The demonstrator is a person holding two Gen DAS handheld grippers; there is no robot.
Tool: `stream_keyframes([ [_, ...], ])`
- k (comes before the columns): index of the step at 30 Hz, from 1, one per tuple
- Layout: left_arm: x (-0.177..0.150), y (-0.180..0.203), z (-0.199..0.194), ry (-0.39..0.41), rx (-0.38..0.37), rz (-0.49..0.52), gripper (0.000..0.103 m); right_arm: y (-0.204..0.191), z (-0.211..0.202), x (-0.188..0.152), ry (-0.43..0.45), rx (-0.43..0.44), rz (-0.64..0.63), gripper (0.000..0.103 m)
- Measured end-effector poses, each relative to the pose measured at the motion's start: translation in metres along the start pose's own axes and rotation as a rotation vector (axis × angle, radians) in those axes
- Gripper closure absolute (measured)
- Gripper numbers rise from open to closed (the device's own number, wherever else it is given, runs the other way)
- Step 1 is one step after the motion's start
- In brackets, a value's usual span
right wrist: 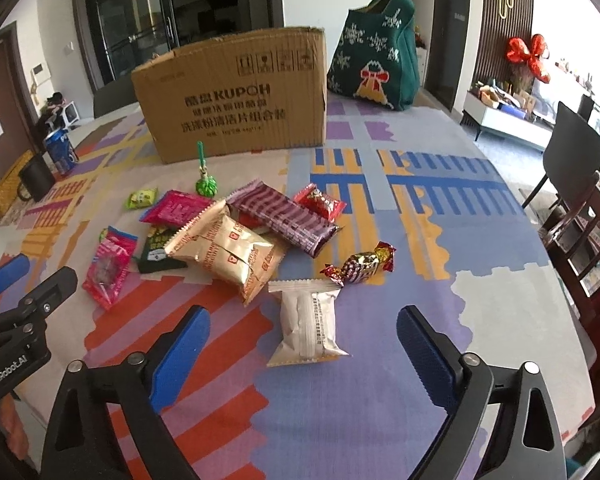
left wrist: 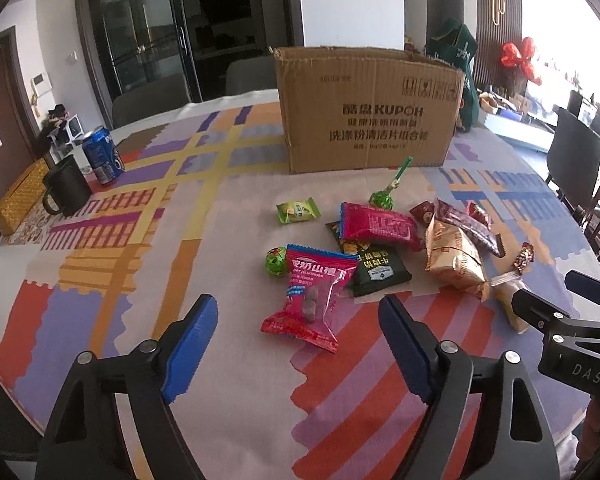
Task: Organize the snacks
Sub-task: 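Grasp the red hawthorn bag with the left tool while the right tool grasps the white pastry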
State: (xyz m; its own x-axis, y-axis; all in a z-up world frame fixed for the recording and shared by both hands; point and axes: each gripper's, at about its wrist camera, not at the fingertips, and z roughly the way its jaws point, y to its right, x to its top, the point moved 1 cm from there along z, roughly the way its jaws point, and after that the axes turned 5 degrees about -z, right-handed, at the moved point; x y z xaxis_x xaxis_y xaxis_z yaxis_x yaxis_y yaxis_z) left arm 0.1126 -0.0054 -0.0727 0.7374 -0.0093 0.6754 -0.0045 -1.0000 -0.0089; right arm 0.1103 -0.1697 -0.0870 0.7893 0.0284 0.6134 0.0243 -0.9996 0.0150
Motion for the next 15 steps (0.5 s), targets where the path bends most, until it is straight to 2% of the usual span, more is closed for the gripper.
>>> stream_keyframes([
  [7,0.006,0.001,0.027,-0.047,-0.022,0.011,0.026,0.004,0.022,0.003,-0.059,-0.004,0.029,0.021],
  [15,0.008,-0.002,0.051,-0.099,-0.042,-0.002,0.037,0.004,0.038,0.004,-0.111,-0.002,0.033,0.033],
])
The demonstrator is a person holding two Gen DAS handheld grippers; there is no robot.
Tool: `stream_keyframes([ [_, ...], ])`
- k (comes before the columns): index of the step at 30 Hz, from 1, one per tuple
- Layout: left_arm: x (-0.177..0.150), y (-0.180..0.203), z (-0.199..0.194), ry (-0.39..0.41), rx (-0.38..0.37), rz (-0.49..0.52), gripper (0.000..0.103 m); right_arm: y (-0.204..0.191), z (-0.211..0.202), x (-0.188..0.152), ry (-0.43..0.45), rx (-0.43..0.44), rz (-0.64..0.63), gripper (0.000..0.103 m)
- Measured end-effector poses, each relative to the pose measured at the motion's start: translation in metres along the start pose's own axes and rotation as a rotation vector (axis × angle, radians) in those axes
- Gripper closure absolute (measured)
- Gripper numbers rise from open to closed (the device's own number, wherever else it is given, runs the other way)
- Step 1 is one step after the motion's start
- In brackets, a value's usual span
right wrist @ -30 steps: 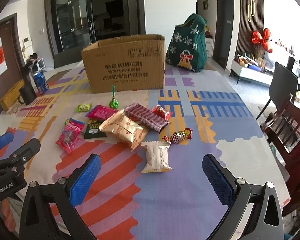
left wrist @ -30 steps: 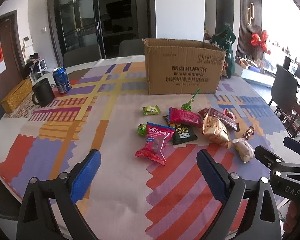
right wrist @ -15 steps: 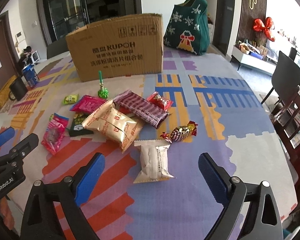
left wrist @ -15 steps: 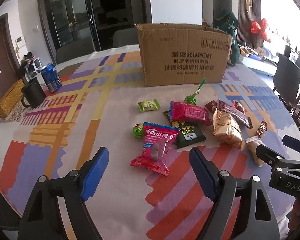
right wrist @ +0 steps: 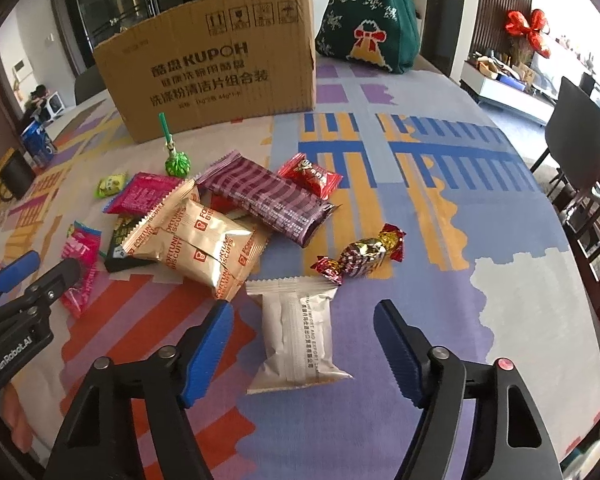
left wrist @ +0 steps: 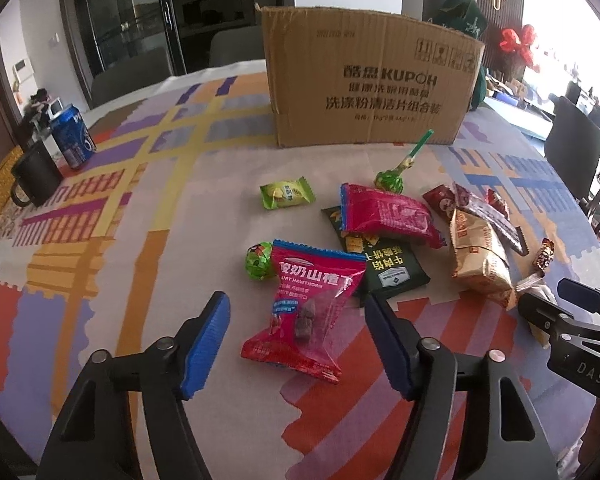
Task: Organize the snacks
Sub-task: 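Grasp the red hawthorn bag with the left tool while the right tool grasps the white pastry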
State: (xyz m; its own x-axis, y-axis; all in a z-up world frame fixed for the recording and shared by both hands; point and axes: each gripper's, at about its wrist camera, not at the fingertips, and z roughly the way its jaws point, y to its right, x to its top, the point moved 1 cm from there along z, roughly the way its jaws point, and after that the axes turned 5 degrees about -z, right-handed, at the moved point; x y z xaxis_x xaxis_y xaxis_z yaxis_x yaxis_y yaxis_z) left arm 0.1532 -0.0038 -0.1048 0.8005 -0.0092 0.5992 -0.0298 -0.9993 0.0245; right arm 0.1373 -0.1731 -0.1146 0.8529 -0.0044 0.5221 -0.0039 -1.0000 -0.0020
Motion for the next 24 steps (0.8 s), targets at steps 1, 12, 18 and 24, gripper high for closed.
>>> stream_keyframes([
  [1,0.000,0.000,0.002,-0.005,-0.003,-0.003,0.038,0.000,0.001,0.001,-0.003,0.001,-0.002,0.034],
  [12,-0.002,0.003,0.018,-0.078,-0.058,-0.013,0.062,-0.003,0.011,0.001,-0.040,0.027,-0.003,0.060],
  [18,-0.005,0.004,0.014,-0.088,-0.081,-0.015,0.068,-0.005,0.010,0.000,-0.042,0.049,-0.009,0.067],
  [24,-0.006,0.009,0.000,-0.062,-0.088,-0.004,0.068,-0.006,-0.001,-0.001,-0.011,0.067,-0.013,0.069],
])
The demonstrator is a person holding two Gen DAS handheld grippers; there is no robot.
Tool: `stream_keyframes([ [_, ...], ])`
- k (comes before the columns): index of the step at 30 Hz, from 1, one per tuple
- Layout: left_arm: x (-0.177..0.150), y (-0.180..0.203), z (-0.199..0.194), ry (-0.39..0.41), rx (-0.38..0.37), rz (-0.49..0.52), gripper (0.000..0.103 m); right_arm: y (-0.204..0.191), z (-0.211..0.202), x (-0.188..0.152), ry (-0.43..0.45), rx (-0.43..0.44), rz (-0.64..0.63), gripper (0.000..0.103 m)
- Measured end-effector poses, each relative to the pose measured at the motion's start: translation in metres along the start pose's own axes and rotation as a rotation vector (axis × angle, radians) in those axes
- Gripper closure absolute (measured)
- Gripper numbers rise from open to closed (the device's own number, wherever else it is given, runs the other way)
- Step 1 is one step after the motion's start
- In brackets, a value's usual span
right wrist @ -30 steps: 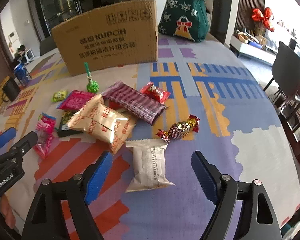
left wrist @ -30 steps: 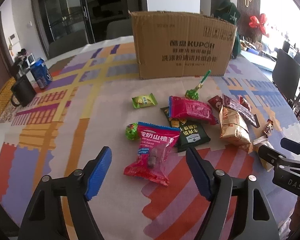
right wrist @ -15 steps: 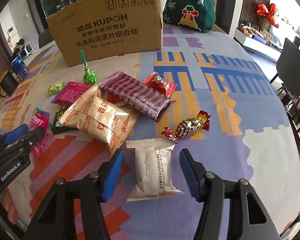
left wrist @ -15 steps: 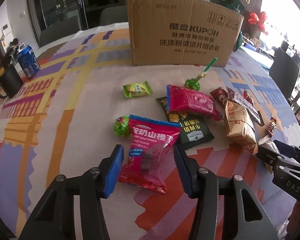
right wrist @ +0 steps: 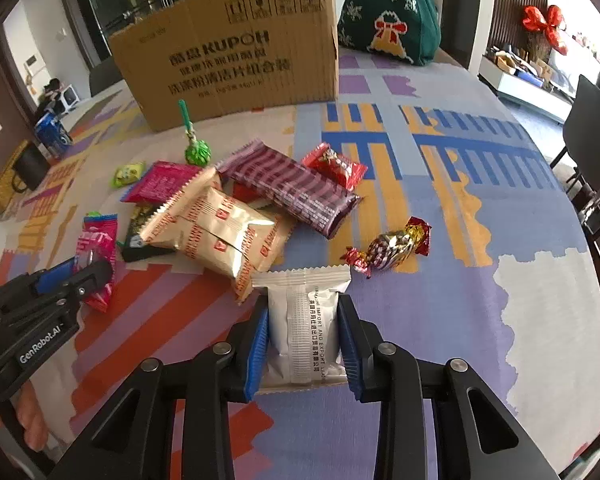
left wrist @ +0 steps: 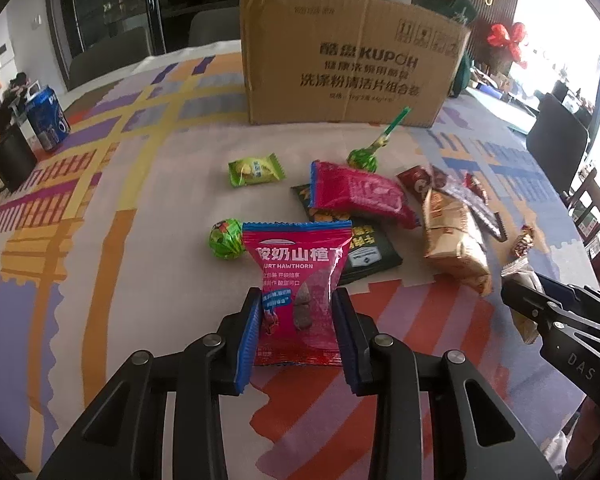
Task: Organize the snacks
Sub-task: 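Grasp the red hawthorn bag with the left tool while the right tool grasps the white pastry, then carry both snacks over the cardboard box and open both tools to drop them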
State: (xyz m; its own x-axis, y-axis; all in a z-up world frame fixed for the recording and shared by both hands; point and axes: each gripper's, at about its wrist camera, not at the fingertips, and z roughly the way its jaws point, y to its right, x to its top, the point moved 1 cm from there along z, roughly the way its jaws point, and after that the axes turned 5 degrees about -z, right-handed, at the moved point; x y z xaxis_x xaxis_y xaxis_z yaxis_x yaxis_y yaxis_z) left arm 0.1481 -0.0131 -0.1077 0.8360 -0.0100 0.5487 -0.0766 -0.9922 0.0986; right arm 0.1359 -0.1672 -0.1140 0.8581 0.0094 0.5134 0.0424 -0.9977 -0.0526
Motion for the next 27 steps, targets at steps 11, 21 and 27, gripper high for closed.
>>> stream_keyframes([
  [11,-0.001,0.012,-0.038,0.078,-0.013,0.022,0.068,-0.005,-0.032,0.001,0.092,0.049,-0.021,0.069],
  [21,0.000,0.019,-0.073,0.168,-0.013,0.040,0.068,-0.012,-0.061,0.005,0.175,0.091,-0.052,0.069],
  [27,0.008,0.017,-0.087,0.215,-0.012,0.039,0.068,-0.017,-0.073,0.011,0.218,0.103,-0.078,0.069],
])
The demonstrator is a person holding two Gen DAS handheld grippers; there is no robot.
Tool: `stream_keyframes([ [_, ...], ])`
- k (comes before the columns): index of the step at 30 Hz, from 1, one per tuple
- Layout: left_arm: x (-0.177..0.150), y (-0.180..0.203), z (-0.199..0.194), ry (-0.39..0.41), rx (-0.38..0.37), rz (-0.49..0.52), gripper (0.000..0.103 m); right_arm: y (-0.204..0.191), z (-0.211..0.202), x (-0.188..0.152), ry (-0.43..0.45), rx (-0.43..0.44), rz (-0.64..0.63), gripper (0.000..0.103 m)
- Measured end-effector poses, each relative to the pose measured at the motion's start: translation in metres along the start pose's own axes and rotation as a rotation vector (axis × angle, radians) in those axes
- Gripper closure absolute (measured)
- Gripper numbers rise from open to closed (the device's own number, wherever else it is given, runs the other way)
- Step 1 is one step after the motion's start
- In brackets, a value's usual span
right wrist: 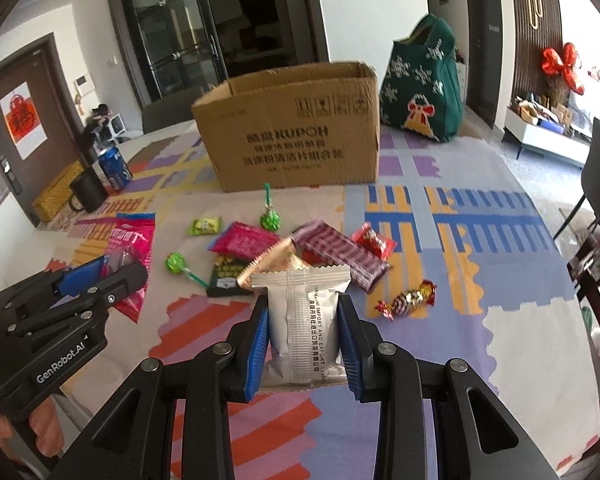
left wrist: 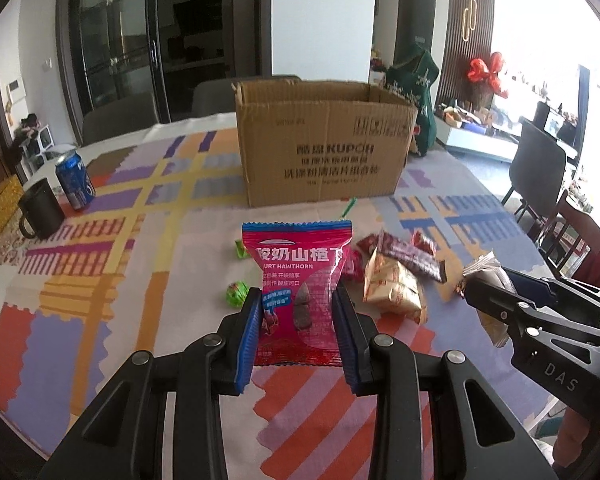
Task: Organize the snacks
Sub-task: 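Carry both snacks over the cardboard box and open both tools to drop them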
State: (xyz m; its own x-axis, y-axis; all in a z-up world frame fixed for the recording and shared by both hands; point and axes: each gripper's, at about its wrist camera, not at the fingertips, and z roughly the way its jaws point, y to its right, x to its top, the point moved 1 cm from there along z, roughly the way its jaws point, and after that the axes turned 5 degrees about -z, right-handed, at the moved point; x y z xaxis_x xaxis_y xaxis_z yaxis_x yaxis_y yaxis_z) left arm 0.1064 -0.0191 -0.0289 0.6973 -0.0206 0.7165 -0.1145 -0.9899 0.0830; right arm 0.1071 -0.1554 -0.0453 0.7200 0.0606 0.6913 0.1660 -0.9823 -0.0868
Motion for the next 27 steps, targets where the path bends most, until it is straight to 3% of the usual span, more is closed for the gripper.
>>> stream_keyframes([
  [13,0.055,-0.002,-0.015,0.165,0.006,0.023,0.068,-0.009,-0.016,0.050,0.169,0.030,-0.036,0.069],
  [27,0.131,-0.014,0.002,0.191,-0.068,-0.027,0.068,-0.013,-0.009,0.132,0.315,0.031,-0.089,0.069],
])
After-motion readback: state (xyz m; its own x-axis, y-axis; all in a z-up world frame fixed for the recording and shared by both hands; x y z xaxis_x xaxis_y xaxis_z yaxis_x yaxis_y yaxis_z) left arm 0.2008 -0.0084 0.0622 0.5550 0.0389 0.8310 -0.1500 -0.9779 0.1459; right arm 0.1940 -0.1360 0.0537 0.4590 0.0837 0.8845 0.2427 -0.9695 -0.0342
